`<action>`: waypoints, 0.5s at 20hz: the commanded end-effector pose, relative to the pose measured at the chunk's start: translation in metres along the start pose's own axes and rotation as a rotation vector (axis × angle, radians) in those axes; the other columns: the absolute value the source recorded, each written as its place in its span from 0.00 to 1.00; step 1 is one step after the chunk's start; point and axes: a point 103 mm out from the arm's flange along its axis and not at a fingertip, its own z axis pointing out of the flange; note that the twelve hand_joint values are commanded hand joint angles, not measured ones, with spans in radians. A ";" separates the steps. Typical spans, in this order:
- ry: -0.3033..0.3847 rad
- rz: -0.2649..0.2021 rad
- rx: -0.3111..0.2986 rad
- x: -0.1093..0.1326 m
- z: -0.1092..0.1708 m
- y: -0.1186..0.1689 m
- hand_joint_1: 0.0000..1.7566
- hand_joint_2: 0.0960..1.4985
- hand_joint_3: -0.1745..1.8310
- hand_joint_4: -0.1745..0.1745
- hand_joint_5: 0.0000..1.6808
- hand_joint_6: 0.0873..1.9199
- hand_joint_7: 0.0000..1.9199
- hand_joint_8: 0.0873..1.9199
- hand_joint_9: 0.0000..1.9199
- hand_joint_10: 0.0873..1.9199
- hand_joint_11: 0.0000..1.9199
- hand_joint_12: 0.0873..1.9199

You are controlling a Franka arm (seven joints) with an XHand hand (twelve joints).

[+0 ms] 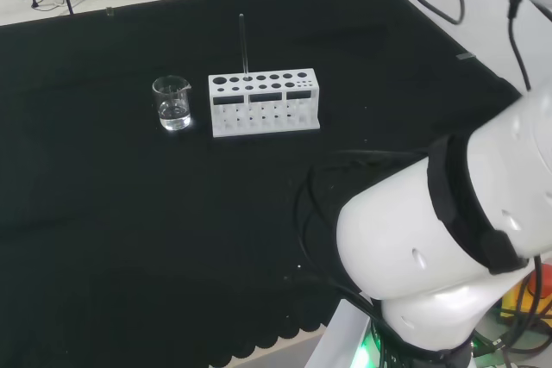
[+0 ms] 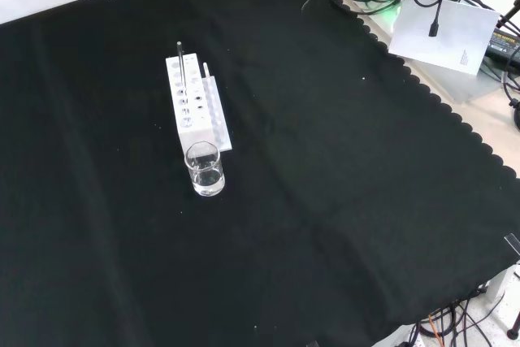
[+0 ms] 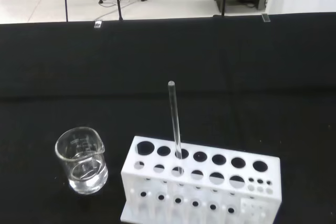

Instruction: Take the glass rod from the white test tube rack.

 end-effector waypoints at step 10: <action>0.012 -0.026 0.043 -0.027 0.030 0.105 0.37 0.76 0.00 0.19 0.05 0.00 0.00 0.39 0.06 0.44 0.00 0.70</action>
